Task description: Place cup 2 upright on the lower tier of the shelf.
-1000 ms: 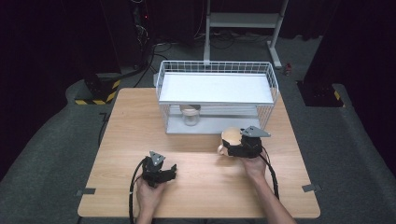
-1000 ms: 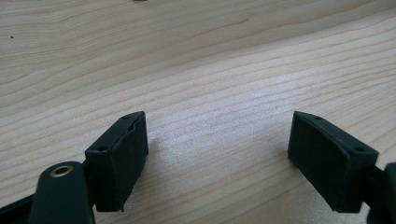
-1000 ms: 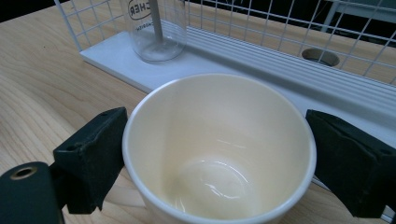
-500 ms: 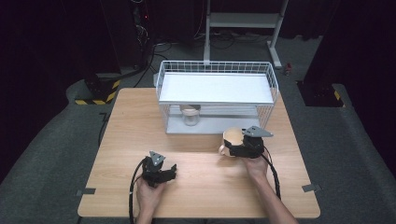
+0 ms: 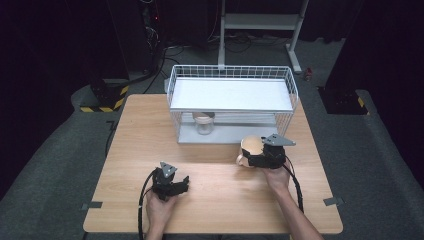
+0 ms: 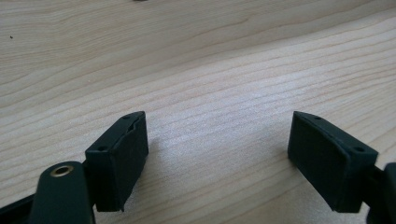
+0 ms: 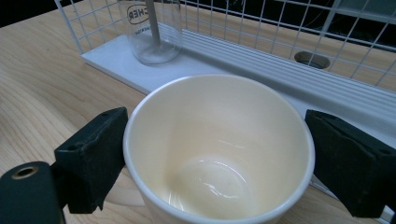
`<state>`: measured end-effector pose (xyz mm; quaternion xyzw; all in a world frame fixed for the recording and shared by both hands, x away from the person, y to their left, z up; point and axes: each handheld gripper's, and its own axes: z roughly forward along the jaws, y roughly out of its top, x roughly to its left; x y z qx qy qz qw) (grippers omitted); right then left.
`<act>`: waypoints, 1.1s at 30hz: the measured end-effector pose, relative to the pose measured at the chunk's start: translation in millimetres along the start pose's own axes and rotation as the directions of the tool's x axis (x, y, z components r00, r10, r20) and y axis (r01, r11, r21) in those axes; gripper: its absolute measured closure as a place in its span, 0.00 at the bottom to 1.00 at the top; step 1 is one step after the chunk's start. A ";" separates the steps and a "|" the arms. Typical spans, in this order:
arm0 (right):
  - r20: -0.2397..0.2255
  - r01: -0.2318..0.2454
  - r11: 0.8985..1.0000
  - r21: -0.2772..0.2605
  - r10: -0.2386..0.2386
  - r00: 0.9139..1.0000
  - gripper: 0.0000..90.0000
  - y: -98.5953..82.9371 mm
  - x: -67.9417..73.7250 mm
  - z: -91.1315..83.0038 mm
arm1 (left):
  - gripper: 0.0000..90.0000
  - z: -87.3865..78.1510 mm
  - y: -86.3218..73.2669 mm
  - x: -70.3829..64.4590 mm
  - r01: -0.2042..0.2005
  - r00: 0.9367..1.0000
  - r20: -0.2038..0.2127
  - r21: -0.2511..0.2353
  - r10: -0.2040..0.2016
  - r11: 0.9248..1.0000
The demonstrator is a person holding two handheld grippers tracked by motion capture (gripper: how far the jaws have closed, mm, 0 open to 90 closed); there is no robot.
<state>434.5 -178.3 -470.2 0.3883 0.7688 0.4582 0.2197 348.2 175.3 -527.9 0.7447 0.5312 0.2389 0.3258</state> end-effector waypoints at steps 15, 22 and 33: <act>0.027 -0.016 1.000 0.005 0.016 1.000 0.11 12.2 -16.4 -4.3 | 0.23 -0.1 0.0 0.0 0.000 1.000 0.001 0.001 0.000 1.000; 0.050 -0.047 0.999 0.005 0.046 0.998 0.11 12.6 -26.6 -1.9 | 0.23 0.0 0.0 0.0 0.000 1.000 0.000 0.000 0.000 1.000; 0.070 -0.049 0.999 0.003 0.049 0.996 0.11 19.3 -30.8 1.5 | 0.23 -0.1 0.0 0.0 0.000 1.000 0.000 0.001 0.000 1.000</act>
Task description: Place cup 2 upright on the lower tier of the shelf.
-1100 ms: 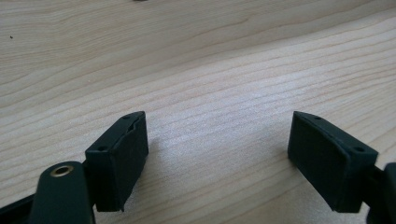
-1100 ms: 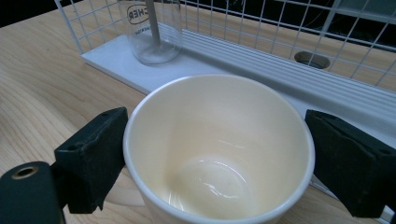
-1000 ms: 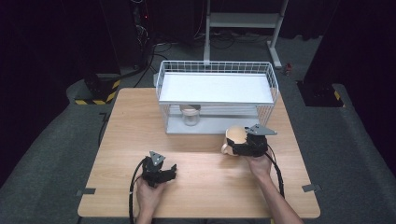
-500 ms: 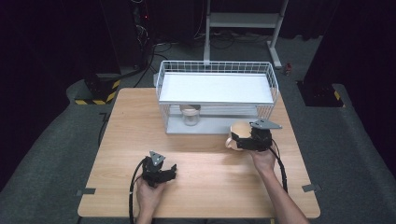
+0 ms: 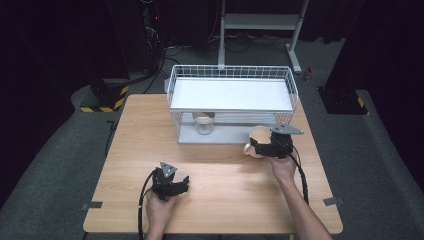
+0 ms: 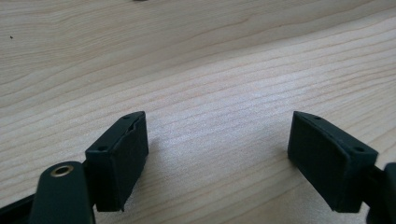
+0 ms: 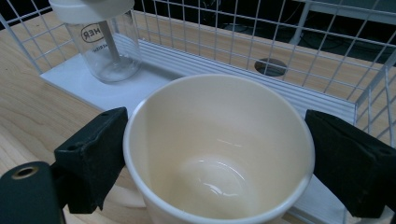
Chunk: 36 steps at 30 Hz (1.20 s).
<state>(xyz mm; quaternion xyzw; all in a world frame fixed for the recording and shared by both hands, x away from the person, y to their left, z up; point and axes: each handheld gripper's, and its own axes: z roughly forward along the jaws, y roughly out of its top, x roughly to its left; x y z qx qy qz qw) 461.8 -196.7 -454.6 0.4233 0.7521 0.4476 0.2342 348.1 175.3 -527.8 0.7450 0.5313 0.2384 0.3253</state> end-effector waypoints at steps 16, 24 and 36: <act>0.002 -0.018 1.000 0.002 0.018 1.000 0.11 11.7 1.4 18.3 | 0.23 0.0 0.0 0.1 0.000 1.000 0.000 0.000 0.000 1.000; 0.006 -0.014 1.000 0.020 0.014 1.000 0.11 11.8 1.3 26.7 | 0.23 0.1 -0.1 0.1 0.000 1.000 -0.001 -0.001 0.000 1.000; 0.026 0.012 1.000 0.011 -0.012 1.000 0.11 16.1 4.7 39.5 | 0.23 0.0 0.0 0.1 -0.001 1.000 -0.001 0.000 0.001 1.000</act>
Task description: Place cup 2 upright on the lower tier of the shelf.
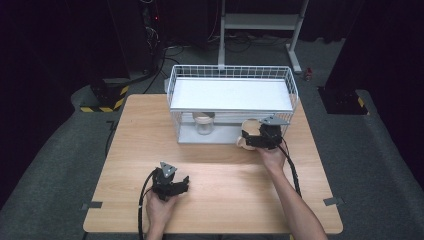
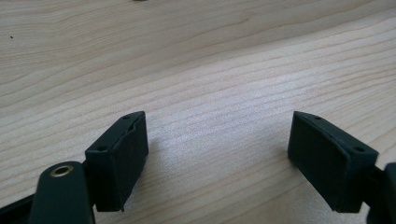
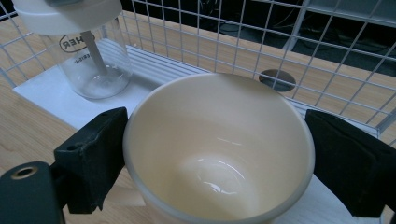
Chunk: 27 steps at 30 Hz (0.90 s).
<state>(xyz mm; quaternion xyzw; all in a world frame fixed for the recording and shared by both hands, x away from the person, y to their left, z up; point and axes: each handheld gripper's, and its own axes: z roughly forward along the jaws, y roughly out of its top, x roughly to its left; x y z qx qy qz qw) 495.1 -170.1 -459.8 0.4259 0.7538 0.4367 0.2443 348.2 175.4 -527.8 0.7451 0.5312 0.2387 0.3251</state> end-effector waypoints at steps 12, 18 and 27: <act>0.009 -0.014 1.000 -0.018 0.014 1.000 0.10 1.6 -5.7 7.8 | 0.23 0.1 0.0 0.0 0.000 1.000 -0.001 -0.001 0.000 1.000; 0.005 -0.016 1.000 -0.018 0.016 1.000 0.10 3.3 -8.1 11.4 | 0.23 0.1 0.0 0.0 0.000 1.000 0.000 -0.002 0.000 1.000; 0.001 -0.033 0.999 -0.036 0.033 0.999 0.10 3.9 -8.7 9.7 | 0.23 0.2 0.0 0.0 0.000 1.000 0.000 -0.002 0.000 1.000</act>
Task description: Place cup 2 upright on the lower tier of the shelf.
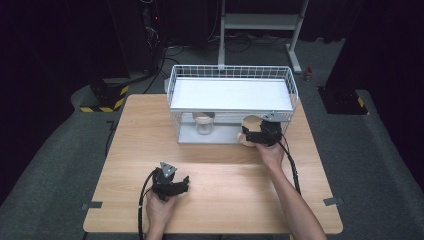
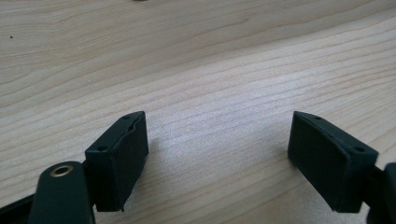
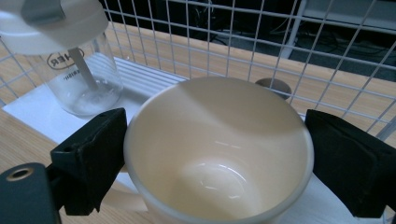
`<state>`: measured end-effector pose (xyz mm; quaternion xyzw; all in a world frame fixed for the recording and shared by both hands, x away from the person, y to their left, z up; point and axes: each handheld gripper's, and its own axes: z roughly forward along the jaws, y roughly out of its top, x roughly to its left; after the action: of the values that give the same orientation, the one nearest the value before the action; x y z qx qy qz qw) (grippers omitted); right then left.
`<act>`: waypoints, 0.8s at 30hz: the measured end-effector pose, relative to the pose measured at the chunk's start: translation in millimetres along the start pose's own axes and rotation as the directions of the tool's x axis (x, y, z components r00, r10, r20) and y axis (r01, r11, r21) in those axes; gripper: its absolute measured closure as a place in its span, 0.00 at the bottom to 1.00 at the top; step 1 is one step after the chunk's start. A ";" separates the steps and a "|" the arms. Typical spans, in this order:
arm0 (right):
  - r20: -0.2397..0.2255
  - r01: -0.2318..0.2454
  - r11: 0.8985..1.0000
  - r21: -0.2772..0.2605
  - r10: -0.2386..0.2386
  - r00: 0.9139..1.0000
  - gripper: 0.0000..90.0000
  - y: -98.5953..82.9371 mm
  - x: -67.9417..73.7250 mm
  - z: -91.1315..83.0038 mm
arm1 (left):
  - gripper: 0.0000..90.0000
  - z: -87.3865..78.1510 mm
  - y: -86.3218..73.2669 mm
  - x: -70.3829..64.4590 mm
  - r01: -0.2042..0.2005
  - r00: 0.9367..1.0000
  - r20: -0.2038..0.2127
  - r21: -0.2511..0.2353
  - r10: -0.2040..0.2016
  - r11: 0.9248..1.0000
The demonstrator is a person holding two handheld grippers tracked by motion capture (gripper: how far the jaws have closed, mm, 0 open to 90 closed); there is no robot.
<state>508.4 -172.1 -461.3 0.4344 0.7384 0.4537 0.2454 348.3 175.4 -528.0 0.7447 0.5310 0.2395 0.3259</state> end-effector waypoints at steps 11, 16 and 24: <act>-0.009 -0.005 1.000 -0.020 0.005 1.000 0.10 0.7 -0.9 -11.9 | 0.23 0.0 0.0 -0.1 0.001 1.000 0.000 0.000 -0.001 1.000; -0.008 -0.011 1.000 -0.018 0.011 1.000 0.10 -4.3 -3.2 -21.5 | 0.23 -0.2 0.0 -0.1 0.000 1.000 0.000 0.002 0.000 1.000; -0.012 0.002 1.000 -0.007 -0.002 1.000 0.14 -20.0 -0.4 -40.4 | 0.23 -0.2 0.0 -0.1 0.000 1.000 0.000 0.002 0.000 1.000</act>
<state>469.6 -195.2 -460.1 0.4302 0.7388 0.4586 0.2427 348.1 175.3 -527.8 0.7450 0.5312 0.2387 0.3252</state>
